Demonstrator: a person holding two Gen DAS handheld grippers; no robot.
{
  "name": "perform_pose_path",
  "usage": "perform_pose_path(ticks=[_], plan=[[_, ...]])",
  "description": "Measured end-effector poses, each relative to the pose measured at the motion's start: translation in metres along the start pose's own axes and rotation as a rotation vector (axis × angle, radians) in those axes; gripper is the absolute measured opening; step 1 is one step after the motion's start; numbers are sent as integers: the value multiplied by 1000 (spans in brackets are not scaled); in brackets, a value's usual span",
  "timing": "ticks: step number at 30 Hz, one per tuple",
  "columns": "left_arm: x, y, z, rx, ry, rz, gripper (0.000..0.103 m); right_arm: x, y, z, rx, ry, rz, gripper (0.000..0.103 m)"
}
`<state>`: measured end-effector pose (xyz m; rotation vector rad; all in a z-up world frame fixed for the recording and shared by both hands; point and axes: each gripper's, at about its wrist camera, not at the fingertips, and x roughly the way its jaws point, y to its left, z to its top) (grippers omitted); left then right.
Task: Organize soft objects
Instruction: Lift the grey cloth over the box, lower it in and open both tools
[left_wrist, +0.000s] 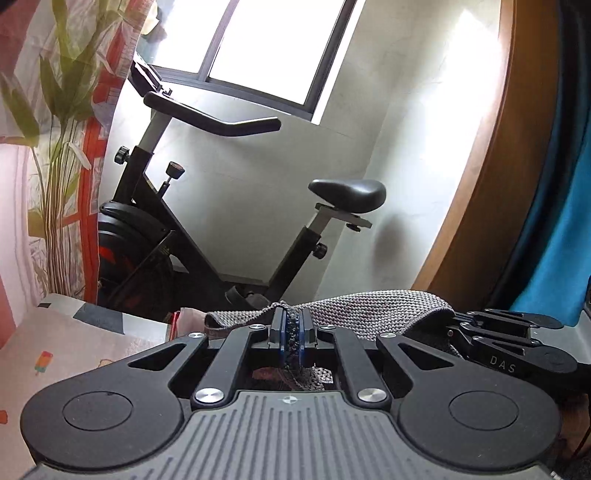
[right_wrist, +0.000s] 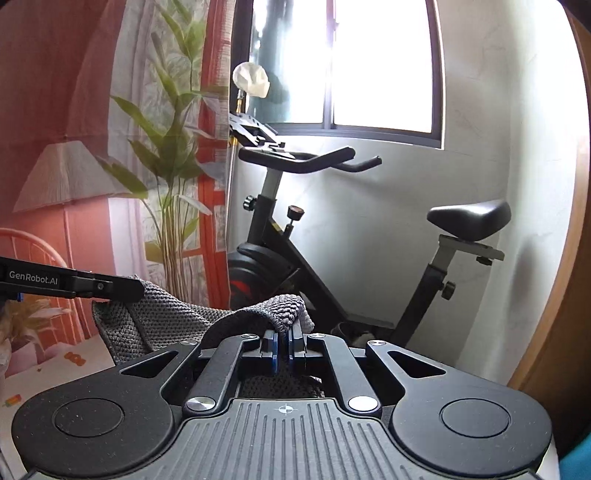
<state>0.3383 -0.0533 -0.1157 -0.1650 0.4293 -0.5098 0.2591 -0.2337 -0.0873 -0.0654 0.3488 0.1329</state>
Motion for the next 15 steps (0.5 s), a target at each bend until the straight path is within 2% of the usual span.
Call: perform_pose_path(ticks=[2,6,10,15], plan=[[19,3,-1,34,45,7,7,18,-5,-4,-2,34,-10,5],[52,12,-10,74,120,66,8,52,-13,-26,5,116,-38,5],[72,20,-18,86,173,97,8,77,-19,-54,16,201,-59,5],[86,20,-29,124,232,98,8,88,-24,-82,51,268,-61,5]])
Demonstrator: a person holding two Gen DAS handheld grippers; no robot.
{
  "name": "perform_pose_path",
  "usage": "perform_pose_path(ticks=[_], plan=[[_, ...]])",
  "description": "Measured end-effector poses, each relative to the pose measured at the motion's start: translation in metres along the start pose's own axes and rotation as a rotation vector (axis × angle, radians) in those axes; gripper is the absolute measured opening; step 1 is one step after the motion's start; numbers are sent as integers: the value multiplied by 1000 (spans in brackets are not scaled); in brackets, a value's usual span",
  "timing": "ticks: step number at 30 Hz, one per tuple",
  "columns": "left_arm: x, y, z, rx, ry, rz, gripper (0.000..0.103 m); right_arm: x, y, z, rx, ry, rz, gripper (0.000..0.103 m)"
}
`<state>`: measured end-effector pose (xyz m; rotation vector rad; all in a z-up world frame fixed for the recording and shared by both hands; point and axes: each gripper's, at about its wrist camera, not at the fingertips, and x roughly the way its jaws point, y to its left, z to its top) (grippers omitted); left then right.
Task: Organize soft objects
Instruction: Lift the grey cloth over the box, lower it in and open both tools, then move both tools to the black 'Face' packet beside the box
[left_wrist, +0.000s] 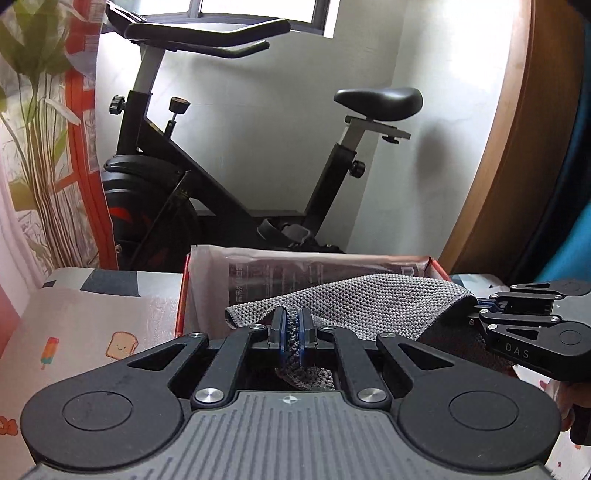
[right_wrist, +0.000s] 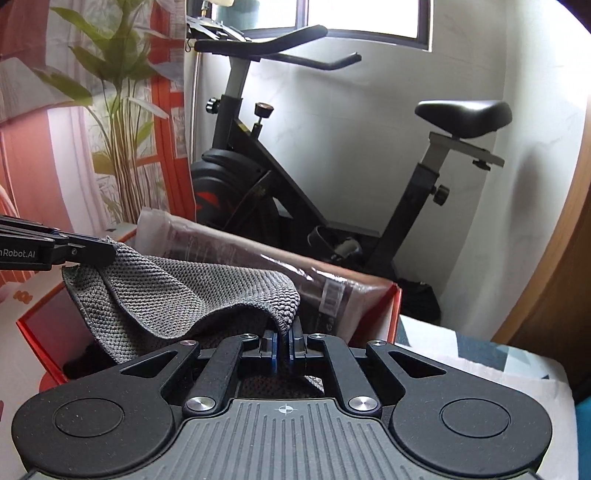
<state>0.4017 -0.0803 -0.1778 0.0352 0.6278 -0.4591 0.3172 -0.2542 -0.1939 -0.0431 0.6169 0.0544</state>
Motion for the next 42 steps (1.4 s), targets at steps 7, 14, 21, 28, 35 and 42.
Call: perform_pose_path(ticks=[7,14,21,28,35,42], plan=[[8,-2,-6,18,55,1,10,2,0,-11,24,42,27,16],[-5,-3,-2,19,34,9,63,-16,1,-9,74,26,56,59],[-33,-1,0,41,-3,-28,95,-48,0,-12,157,-29,65,84],[-77,18,-23,42,-40,-94,99,-88,20,-38,176,-113,17,94],[-94,47,-79,-5,34,-114,89,-109,55,-83,179,-121,28,94],[-60,77,-128,-131,146,-111,67,-93,91,-114,138,-14,90,92]])
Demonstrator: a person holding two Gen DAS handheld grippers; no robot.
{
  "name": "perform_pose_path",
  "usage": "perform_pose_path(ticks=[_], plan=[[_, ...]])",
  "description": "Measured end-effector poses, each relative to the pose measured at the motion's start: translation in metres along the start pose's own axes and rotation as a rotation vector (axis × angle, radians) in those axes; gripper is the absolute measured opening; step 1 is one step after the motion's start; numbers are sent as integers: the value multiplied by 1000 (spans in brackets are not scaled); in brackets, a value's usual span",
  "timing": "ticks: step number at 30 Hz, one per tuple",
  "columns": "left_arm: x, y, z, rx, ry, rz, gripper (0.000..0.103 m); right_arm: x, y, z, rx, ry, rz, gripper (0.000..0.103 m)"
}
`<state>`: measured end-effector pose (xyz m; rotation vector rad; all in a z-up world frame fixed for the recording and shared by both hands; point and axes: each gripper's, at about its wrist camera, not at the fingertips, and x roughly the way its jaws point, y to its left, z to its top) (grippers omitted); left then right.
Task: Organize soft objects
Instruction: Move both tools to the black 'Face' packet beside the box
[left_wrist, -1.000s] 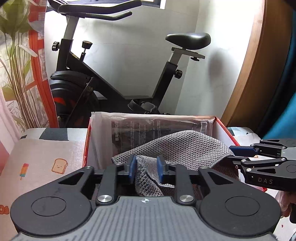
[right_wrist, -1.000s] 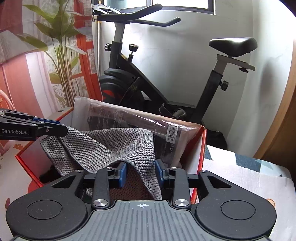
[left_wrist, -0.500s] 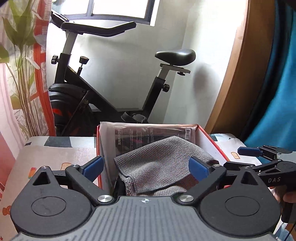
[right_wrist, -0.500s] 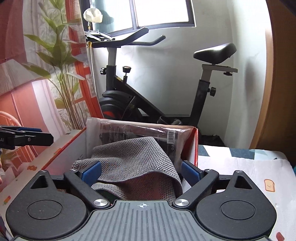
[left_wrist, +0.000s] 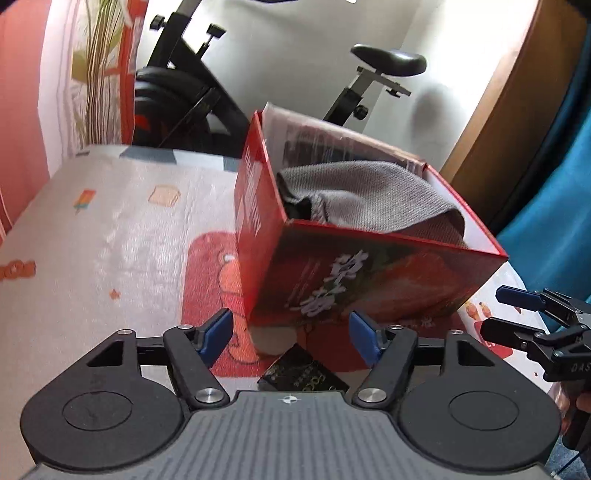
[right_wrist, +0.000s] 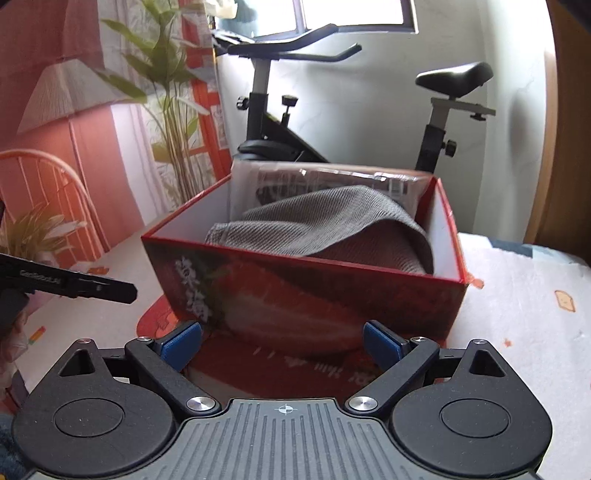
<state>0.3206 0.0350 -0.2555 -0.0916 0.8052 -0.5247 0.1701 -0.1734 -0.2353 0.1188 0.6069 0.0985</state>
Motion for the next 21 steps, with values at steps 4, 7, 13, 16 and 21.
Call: perform_pose_path(ticks=[4,7,13,16,21], plan=[[33,12,-16,-43,64,-2,64,17,11,-17,-1,69,31,91],[50,25,-23,-116,83,-28,63,27,16,-28,-6,118,44,90],[57,32,-26,-188,113,-84,30,36,16,-40,4,181,64,90],[50,21,-33,-163,133,-70,30,38,16,-44,15,200,75,89],[45,4,-43,-163,151,-88,30,42,23,-50,-6,229,115,82]])
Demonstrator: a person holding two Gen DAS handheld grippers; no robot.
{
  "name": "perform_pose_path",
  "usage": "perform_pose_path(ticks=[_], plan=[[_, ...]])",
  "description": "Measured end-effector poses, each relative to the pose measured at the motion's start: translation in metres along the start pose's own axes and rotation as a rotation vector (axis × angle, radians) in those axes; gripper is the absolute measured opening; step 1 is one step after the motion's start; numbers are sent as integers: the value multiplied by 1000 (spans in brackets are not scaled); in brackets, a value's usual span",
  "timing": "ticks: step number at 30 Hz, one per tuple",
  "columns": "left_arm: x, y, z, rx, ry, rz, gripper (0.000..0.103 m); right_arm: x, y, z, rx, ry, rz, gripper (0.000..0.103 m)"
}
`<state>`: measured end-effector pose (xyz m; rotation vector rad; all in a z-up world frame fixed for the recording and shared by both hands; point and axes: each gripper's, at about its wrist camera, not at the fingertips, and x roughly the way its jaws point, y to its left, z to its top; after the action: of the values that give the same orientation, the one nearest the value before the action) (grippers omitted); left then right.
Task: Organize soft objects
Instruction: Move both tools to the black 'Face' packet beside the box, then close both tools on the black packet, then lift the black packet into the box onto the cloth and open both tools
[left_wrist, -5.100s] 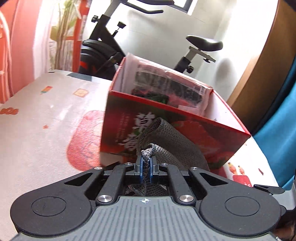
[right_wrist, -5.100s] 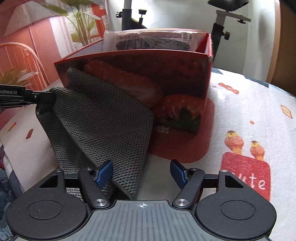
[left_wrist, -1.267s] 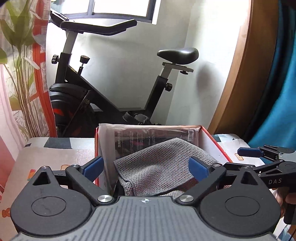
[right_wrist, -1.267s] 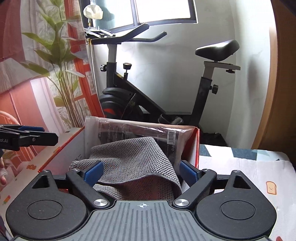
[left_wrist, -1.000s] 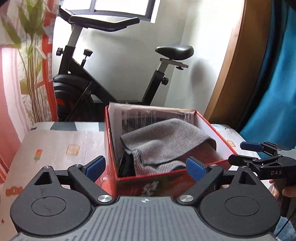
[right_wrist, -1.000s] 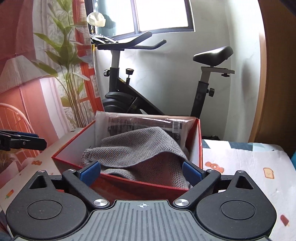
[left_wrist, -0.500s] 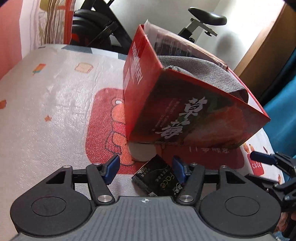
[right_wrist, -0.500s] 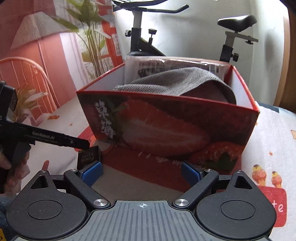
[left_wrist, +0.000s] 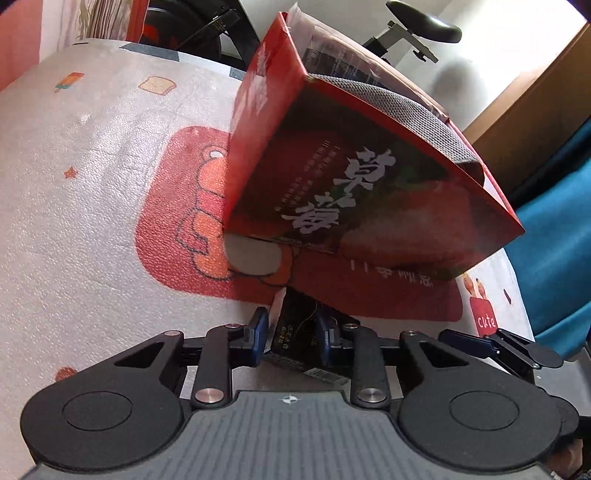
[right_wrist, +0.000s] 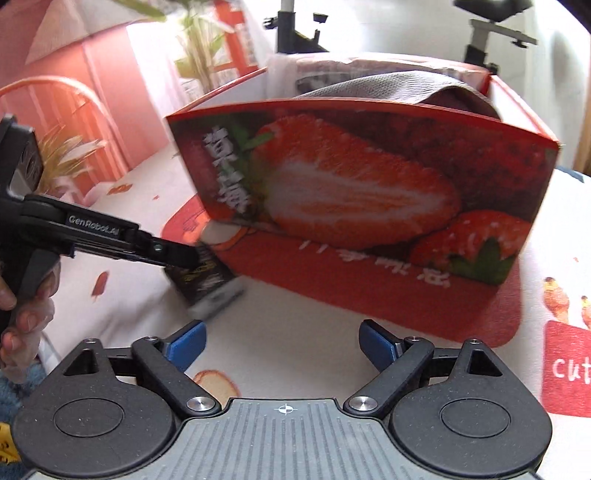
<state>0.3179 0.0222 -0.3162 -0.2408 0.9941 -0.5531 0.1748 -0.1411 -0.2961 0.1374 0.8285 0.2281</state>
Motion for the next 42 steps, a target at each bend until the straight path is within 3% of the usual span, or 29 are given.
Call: perform_pose_path(ticks=[4,15,20,29,42], plan=[[7,-16,-10,28,23,-22,30,9,8,-3,-54,18,19,76],[38,-42,-15,48,43,-57,30,25,7,-1,-212,27,18,47],[44,-47,-15,51,43,-63,33,31,7,4,-267,17,-10,47],[34,-61,-12,71,14,-31,33,26,3,3,-239,-16,-23,45],[-45,-120,22,178,-202,-76,36,-65,7,54,-298,-212,-50,43]])
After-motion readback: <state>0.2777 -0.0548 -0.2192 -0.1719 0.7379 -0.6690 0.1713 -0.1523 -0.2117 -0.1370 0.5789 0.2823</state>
